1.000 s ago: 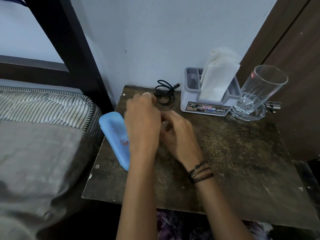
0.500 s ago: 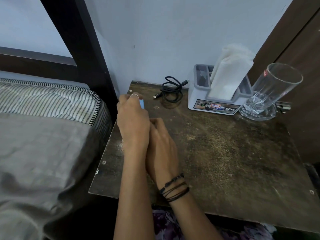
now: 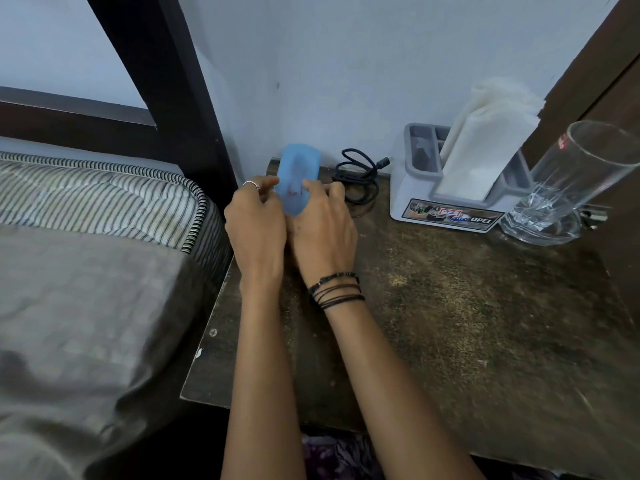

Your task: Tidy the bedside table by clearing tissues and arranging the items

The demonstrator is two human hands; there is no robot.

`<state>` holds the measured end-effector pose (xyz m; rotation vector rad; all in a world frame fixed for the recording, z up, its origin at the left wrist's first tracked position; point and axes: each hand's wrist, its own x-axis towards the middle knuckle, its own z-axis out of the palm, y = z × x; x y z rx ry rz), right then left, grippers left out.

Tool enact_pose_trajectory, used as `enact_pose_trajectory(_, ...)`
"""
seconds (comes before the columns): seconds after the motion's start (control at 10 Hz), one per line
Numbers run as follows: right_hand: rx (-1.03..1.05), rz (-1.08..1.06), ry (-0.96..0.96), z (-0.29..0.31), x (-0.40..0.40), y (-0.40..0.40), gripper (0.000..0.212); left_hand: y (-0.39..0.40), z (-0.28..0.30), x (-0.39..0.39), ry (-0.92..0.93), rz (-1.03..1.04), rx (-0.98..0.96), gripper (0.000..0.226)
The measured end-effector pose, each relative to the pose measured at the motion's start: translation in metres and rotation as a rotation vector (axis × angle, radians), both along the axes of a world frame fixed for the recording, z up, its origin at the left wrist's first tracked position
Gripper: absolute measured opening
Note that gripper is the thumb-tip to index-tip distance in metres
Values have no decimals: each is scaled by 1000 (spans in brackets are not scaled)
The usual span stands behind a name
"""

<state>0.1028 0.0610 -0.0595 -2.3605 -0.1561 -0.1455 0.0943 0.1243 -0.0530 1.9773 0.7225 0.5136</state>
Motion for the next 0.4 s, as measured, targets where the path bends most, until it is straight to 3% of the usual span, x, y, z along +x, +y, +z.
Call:
enact_pose_trajectory(0.2, 24, -51, -23, -4, 16, 2, 48, -5, -7, 9, -68, -23, -184, 36)
enact_pose_trajectory(0.4, 81, 29, 0, -6, 14, -7, 46, -2, -8, 7, -64, -85, -144, 37)
